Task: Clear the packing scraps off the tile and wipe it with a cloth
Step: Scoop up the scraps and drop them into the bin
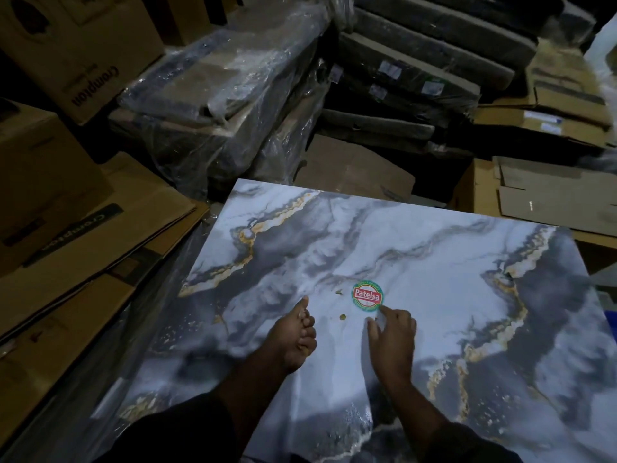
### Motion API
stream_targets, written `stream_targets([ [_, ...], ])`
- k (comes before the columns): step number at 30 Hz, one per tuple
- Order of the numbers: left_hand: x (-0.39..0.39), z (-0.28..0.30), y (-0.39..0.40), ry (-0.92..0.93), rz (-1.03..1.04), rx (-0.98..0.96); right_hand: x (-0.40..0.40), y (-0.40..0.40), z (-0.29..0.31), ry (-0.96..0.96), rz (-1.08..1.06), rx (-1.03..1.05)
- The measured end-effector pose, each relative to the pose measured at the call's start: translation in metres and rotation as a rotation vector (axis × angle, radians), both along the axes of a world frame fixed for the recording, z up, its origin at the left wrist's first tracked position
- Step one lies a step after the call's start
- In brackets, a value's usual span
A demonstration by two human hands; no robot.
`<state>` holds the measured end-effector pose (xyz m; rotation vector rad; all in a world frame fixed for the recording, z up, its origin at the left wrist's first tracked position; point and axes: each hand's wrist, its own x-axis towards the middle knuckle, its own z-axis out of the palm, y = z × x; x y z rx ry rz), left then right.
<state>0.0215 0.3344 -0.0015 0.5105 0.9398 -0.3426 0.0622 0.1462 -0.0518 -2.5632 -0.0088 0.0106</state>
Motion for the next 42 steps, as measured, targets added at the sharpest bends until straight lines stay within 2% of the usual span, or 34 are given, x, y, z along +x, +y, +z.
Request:
stream_targets([
  [2,-0.003,-0.001,0.004,0.004,-0.003,0.025,-0.003,0.014,0.000,0.002,0.091,0.064],
  [4,-0.004,-0.003,0.004,0.026,-0.008,0.064,0.001,0.033,0.004,0.041,0.139,0.231],
  [6,-0.005,-0.004,0.005,0.039,-0.007,0.084,0.012,0.045,0.010,0.156,0.123,0.443],
  [8,-0.005,-0.007,0.008,0.038,0.004,0.088,0.026,0.048,0.012,0.139,0.107,0.496],
  [11,-0.006,-0.008,0.008,0.043,0.005,0.122,0.043,0.045,0.010,-0.013,0.249,0.302],
  [14,-0.006,-0.010,0.005,0.051,-0.009,0.157,0.046,0.045,0.008,0.065,0.531,0.085],
  [18,-0.005,-0.011,0.001,0.060,-0.009,0.163,0.027,0.037,0.006,0.038,0.698,-0.051],
  [23,-0.005,-0.010,-0.007,0.065,-0.033,0.129,-0.003,0.047,0.011,-0.083,0.631,-0.149],
  [28,-0.008,-0.005,-0.006,0.057,-0.028,0.134,-0.016,0.040,0.013,-0.168,0.548,-0.121],
  [33,-0.013,0.001,-0.010,0.054,-0.057,0.175,-0.022,0.034,0.021,-0.071,0.469,-0.133],
  [35,-0.013,0.004,-0.013,0.056,-0.047,0.205,-0.016,0.034,0.028,0.126,0.313,0.050],
  [37,-0.011,0.007,-0.017,0.048,-0.030,0.229,-0.010,0.034,0.045,0.423,0.097,0.416],
  [38,-0.010,0.009,-0.020,0.040,-0.020,0.233,-0.009,0.036,0.053,0.501,0.026,0.598],
  [40,-0.005,0.014,-0.026,0.018,0.006,0.225,-0.014,0.041,0.073,0.537,-0.011,0.886],
  [42,-0.001,0.021,-0.033,-0.014,0.002,0.180,-0.028,0.047,0.091,0.504,0.017,1.012],
])
